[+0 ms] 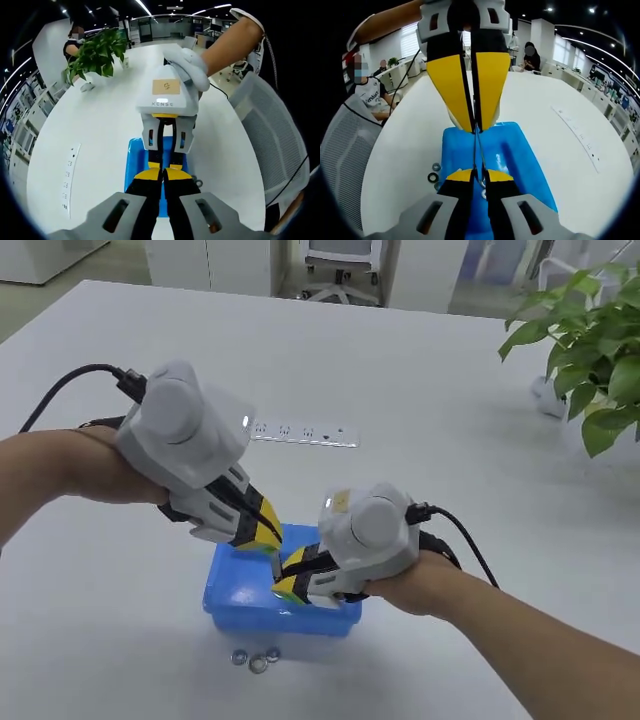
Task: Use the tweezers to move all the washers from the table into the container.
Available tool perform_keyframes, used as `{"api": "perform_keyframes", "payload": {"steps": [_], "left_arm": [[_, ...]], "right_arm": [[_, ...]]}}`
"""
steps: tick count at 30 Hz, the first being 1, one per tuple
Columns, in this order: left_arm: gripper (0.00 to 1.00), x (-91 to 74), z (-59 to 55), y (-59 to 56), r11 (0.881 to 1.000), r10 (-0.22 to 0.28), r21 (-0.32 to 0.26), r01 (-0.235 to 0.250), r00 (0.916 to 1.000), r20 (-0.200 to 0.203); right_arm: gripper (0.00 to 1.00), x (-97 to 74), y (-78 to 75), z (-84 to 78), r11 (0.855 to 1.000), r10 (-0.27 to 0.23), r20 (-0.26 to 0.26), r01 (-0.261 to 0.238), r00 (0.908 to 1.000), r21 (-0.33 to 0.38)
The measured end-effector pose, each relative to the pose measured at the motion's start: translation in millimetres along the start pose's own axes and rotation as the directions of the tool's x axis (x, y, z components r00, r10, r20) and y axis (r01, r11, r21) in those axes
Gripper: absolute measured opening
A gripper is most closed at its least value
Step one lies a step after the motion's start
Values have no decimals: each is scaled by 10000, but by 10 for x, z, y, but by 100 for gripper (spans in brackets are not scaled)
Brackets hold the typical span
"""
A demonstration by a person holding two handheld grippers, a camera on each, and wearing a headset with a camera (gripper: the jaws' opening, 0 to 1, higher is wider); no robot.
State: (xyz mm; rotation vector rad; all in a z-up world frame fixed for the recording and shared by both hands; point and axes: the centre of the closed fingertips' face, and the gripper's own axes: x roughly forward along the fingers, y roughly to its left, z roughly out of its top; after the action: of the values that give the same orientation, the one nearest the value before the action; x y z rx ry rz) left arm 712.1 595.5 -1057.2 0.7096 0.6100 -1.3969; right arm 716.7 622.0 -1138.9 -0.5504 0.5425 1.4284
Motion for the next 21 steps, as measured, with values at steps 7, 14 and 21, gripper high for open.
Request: {"api": "perform_keyframes", "payload": {"steps": [7, 14, 21], "left_arm": [[5, -103, 77, -40, 9999, 93, 57, -93, 9999, 53], [5, -210, 176, -114, 9999, 153, 66, -154, 9998, 130], [5, -301, 252, -234, 9997, 214, 112, -216, 9996, 181]], "right_arm": [[11, -81, 33, 100, 9998, -141, 138, 142, 9998, -107], [11, -172, 94, 211, 9994, -299, 281, 304, 9992, -176], [11, -239, 206, 304, 9985, -372, 320, 384, 9988, -381]]}}
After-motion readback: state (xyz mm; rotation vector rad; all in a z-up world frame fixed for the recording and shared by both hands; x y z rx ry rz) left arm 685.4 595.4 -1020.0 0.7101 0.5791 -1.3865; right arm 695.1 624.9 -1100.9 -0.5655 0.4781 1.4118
